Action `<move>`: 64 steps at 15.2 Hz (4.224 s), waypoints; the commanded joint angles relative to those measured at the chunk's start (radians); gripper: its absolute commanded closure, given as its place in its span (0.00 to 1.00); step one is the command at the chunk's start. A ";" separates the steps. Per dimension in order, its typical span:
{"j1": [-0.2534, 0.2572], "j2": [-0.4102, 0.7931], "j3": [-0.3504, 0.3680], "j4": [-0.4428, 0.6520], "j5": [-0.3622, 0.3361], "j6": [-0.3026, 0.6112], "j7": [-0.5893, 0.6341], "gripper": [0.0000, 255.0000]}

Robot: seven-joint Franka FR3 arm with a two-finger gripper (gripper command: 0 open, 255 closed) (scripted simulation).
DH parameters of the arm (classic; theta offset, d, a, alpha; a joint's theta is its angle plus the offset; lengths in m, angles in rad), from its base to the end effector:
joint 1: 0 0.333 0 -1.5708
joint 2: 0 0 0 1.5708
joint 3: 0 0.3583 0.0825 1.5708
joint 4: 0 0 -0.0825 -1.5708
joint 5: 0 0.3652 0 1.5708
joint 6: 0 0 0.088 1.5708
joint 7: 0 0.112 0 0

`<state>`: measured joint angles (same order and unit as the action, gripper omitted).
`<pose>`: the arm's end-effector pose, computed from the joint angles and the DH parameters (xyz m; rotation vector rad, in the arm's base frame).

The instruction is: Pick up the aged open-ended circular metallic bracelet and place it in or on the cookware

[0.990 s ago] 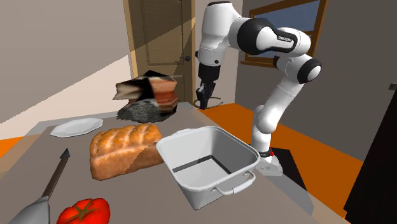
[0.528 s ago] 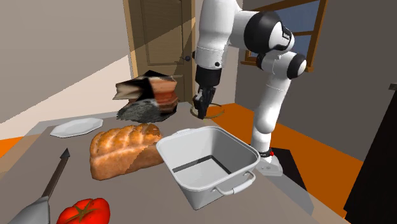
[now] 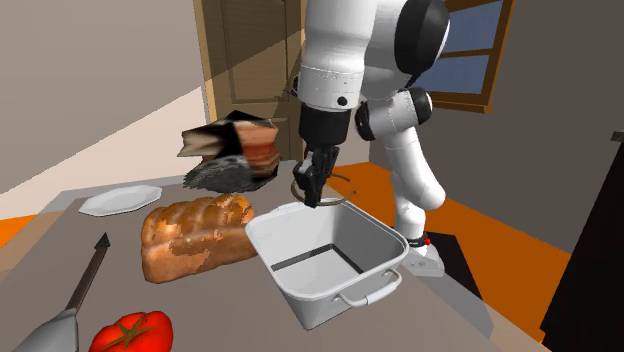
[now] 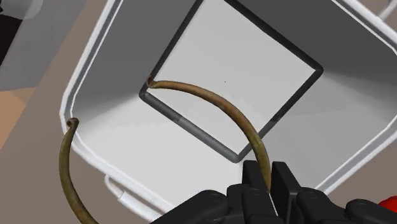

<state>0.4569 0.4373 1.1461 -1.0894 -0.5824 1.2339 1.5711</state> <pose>0.2359 0.5499 0.6969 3.0422 -0.2630 0.2427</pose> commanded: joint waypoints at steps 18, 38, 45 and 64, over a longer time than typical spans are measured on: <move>-0.393 -0.056 0.183 -0.524 0.143 0.481 -0.136 0.00; -0.458 -0.026 0.192 -0.687 0.126 0.654 -0.163 1.00; -0.458 -0.026 0.192 -0.688 0.126 0.654 -0.163 1.00; -0.431 -0.017 0.261 -0.438 0.130 0.400 -0.183 1.00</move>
<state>0.0002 0.4116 1.4035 -1.5674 -0.4553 1.5702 1.3871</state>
